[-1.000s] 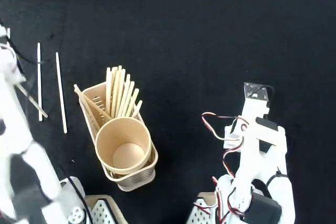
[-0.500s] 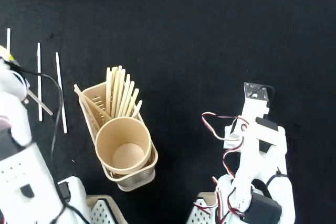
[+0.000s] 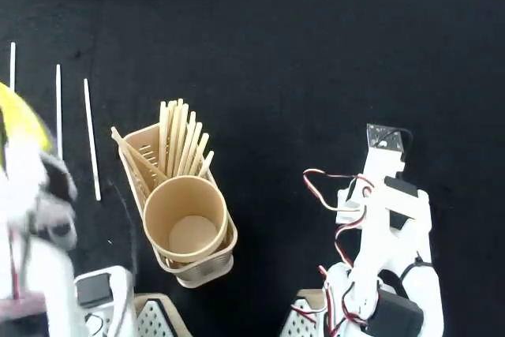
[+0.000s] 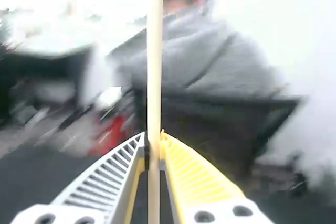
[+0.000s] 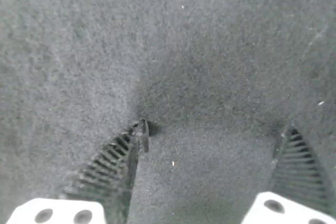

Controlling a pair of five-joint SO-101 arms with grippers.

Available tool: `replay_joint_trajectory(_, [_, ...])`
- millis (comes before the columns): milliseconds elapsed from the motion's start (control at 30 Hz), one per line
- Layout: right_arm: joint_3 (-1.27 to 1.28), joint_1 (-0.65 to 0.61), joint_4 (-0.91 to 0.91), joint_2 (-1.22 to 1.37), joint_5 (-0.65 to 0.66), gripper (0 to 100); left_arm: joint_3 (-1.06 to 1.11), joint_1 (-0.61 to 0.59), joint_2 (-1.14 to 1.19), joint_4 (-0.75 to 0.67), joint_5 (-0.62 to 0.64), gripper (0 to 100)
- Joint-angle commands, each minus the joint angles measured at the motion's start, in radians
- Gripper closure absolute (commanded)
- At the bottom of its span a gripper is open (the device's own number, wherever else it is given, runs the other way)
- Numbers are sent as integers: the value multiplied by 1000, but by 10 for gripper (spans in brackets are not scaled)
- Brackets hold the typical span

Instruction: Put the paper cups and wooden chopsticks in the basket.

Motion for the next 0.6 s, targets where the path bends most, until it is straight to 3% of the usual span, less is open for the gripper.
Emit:
replay_joint_trajectory(0, [5, 8, 0, -10, 6, 616, 51, 280, -68, -92, 11, 971])
replay_joint_trajectory(200, [5, 9, 0, -10, 6, 616, 211, 498, -60, -167, 2, 972])
replay_joint_trajectory(567, [5, 11, 0, -12, 6, 616, 433, 504, -69, -180, 9, 971])
